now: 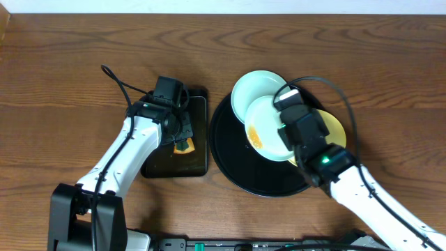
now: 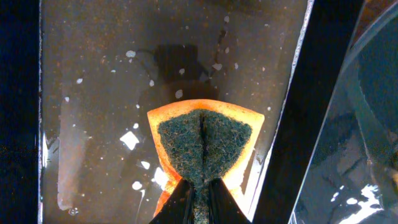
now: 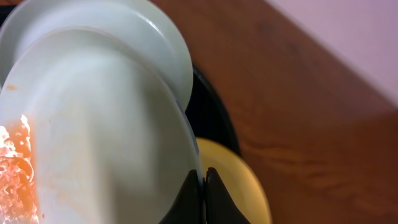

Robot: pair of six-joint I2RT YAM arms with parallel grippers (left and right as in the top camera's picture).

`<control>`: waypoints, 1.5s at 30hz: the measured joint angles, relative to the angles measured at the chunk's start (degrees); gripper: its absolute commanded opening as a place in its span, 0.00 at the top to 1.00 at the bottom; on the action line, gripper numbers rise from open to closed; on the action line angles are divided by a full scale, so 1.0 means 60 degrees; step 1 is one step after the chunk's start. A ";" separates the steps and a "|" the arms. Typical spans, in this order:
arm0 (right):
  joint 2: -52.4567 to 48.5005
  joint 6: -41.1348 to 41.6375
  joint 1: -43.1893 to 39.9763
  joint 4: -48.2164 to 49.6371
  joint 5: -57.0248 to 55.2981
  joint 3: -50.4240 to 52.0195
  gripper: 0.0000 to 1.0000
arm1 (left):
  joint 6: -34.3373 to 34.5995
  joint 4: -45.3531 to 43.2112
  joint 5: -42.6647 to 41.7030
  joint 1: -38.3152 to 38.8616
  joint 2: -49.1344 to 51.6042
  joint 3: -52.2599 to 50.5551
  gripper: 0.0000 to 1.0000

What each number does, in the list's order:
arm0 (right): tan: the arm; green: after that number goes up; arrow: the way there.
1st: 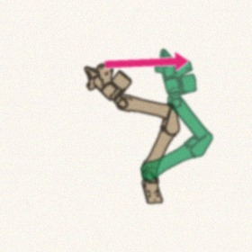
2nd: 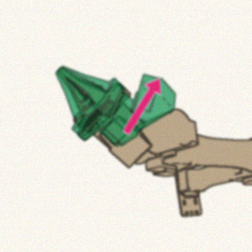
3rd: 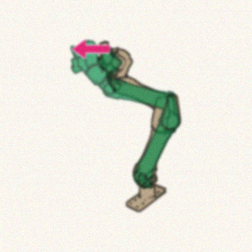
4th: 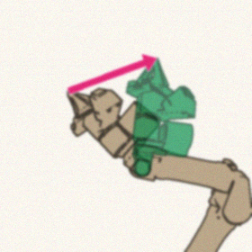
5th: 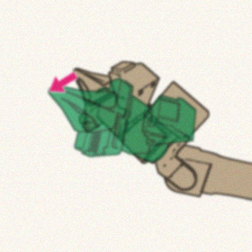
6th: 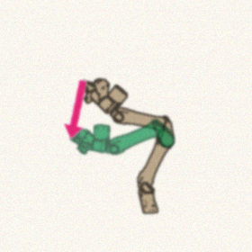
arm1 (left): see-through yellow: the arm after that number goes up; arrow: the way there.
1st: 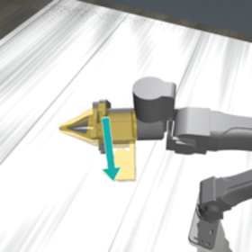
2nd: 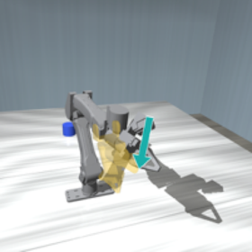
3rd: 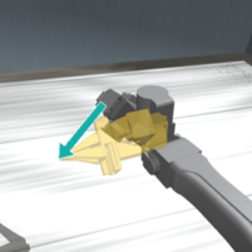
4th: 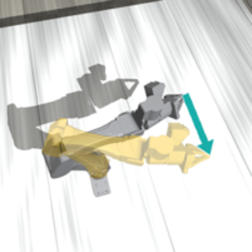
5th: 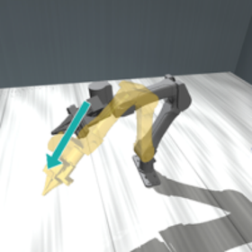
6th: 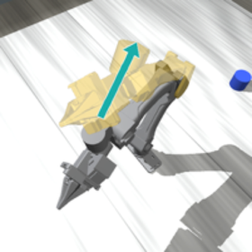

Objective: Clean dirty plates on tray and stack at the side
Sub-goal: 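Lift the pale green plate with right gripper and move it right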

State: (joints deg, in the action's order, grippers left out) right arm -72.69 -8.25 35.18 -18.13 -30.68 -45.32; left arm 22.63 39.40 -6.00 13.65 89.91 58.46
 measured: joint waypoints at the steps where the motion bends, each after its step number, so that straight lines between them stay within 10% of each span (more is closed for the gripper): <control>1: 0.0000 -0.0197 0.0211 0.0135 -0.0259 -0.0004 0.99 | 0.0000 -0.0004 0.0000 0.0000 0.0000 0.0000 0.92; 14: 0.0000 -0.2379 0.2000 0.1883 -0.3235 -0.0047 0.99 | 0.0000 -0.0007 0.0000 0.0000 0.0000 0.0000 0.92; 23: 0.0000 -0.1504 0.1858 0.1534 -0.3461 -0.0062 0.99 | 0.0000 -0.0007 0.0000 0.0000 0.0000 0.0000 0.92; 45: 0.0000 0.4197 -0.6226 0.0623 0.1927 -0.0073 0.99 | 0.0000 0.0000 0.0000 0.0000 0.0000 0.0000 0.92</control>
State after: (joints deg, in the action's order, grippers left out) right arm -72.69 16.93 -2.17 -14.39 -19.11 -45.76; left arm 22.63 39.40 -6.00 13.65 89.91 58.46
